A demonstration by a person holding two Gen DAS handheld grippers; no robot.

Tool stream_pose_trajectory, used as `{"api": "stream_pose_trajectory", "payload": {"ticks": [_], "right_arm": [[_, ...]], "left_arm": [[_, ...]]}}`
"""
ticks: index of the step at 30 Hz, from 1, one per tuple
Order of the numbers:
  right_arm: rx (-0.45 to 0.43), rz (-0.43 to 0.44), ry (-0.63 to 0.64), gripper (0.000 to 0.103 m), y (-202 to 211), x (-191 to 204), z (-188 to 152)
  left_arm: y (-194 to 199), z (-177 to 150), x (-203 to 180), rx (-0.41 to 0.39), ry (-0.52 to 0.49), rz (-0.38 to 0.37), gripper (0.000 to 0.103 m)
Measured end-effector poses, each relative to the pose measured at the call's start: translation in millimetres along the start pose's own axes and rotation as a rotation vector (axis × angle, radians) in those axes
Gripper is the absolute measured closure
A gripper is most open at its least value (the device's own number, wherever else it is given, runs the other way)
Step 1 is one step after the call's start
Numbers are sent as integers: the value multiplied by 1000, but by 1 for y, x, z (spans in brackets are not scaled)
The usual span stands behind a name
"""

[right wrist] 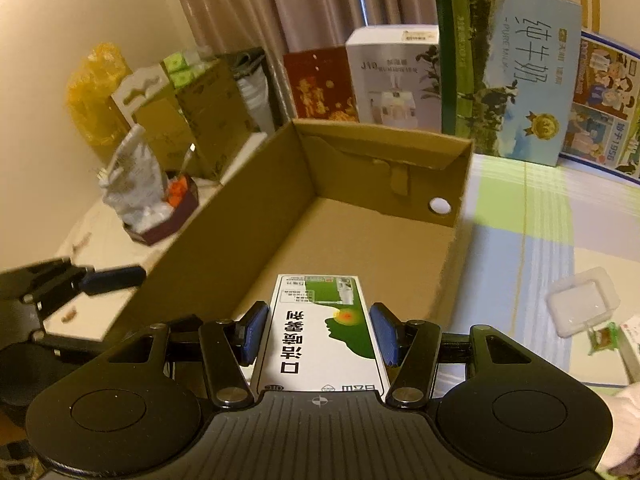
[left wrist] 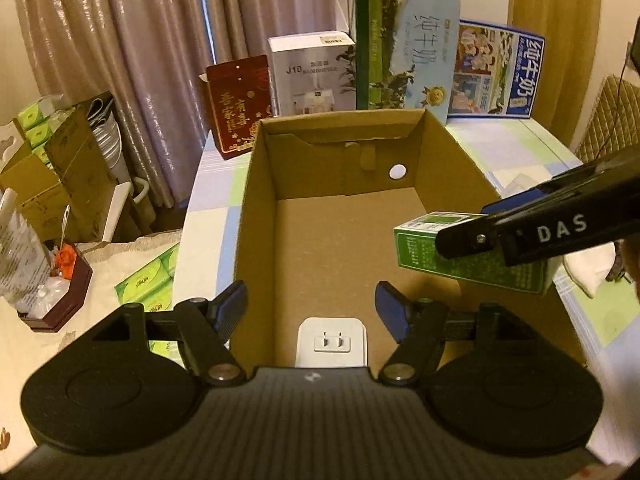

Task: Organize objects
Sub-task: 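Carry both items into the cardboard box and open both tools to release, then return both tools to the table toward the cloth bag and scrunchie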

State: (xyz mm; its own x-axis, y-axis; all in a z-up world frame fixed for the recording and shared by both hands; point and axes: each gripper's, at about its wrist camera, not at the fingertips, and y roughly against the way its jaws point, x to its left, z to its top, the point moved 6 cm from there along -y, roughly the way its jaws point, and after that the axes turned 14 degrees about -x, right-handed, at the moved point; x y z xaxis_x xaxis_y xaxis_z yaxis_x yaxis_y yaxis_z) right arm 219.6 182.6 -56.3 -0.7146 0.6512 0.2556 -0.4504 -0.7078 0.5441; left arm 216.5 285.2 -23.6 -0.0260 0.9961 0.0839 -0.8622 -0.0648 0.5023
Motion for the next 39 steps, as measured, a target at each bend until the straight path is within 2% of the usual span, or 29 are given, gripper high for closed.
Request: {"api": "stream_pose_trajectory", "payload": {"ticks": [1, 2, 3, 11, 19, 25, 29, 34, 39], "right_arm": [[-16, 11, -15, 48, 1, 1, 2], [-26, 13, -27, 36, 3, 1, 3], [-39, 10, -35, 30, 7, 0, 4], [-95, -22, -28, 26, 61, -11, 7], [-138, -83, -13, 16, 143, -26, -19], [-161, -118, -10, 11, 193, -33, -39], [-174, -135, -2, 2, 221, -40, -50], [-178, -185, -10, 2, 251, -64, -67], [-185, -261, -55, 2, 284, -97, -91]], "left_arm": [[2, 0, 1, -1, 4, 0, 37], [4, 0, 1, -2, 7, 6, 37], [6, -1, 2, -2, 10, 10, 37], [36, -3, -3, -13, 66, 26, 36], [87, 5, -31, -61, 109, 23, 30], [124, 12, -63, -90, 112, 14, 19], [141, 11, -88, -103, 127, -17, 11], [154, 11, -124, -115, 121, -52, 1], [161, 11, -169, -125, 92, -113, 1]]}}
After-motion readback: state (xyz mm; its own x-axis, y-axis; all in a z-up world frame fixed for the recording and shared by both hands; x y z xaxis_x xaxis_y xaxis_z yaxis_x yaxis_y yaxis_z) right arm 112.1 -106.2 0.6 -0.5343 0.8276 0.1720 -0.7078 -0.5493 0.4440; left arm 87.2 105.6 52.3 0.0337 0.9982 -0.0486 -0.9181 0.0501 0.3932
